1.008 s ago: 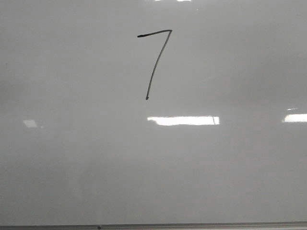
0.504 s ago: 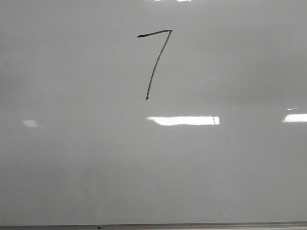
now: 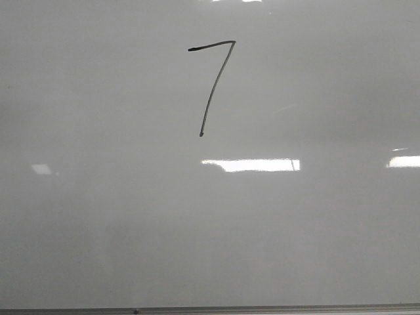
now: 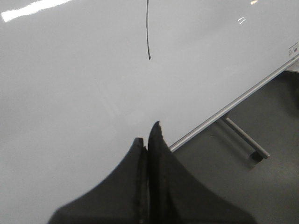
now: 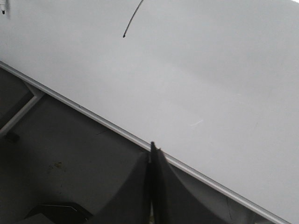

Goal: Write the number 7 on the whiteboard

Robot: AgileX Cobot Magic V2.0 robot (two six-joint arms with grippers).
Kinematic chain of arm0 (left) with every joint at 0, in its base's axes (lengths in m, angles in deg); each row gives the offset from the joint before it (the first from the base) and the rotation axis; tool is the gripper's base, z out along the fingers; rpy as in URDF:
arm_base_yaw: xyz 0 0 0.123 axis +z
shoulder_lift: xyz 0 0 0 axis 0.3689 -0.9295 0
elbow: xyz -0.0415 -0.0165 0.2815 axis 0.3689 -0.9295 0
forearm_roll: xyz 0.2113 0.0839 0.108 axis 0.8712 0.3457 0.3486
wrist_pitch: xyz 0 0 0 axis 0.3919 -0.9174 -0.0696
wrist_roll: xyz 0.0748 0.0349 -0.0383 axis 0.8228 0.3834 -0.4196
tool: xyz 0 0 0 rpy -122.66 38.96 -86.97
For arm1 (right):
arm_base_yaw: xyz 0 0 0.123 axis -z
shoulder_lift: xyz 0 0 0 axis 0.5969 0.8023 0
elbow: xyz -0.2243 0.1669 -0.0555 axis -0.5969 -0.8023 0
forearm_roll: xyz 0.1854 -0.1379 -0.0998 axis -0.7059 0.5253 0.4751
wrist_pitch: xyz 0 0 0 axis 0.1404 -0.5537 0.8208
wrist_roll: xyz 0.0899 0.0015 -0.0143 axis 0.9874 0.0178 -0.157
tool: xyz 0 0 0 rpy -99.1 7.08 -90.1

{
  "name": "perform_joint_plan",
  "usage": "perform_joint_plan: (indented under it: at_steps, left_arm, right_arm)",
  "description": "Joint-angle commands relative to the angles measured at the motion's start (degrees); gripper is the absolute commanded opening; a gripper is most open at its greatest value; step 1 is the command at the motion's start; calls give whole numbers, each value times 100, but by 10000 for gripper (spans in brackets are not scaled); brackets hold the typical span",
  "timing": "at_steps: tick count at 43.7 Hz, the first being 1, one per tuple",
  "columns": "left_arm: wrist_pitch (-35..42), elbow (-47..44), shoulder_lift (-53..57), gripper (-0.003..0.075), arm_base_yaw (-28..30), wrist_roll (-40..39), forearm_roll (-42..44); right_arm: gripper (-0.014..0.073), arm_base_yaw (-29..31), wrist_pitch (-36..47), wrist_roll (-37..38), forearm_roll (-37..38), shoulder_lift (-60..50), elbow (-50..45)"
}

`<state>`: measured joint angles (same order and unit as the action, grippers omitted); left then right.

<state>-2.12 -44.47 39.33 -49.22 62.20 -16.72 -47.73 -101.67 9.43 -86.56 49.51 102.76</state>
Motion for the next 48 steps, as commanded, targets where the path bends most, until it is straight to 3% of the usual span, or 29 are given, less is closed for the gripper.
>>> perform_joint_plan:
  at_steps: [1,7,15,24,34,44,48]
  left_arm:
    - [376,152,19,-21,-69,16,-140]
    - [387,152,267,-20,277,16,-98]
    - [742,-87,968,-21,1074,16,679]
    - [1265,-1010,2173,-20,1797,16,911]
    - [2253,-1943,2855,-21,2030,-6,949]
    - [3408,-2990,2979,-21,2052,-1687,2294]
    - [3985,-3415,2979,-21,2181,-1703,2350]
  right_arm:
    - [-68,42,328,2,-51,21,113]
    - [-68,42,328,2,-51,21,113]
    - [-68,42,328,2,-51,21,113]
    - [-68,42,328,2,-51,21,113]
    - [-68,42,328,2,-51,21,113]
    - [-68,42,328,2,-51,21,113]
    - [-68,42,328,2,-51,21,113]
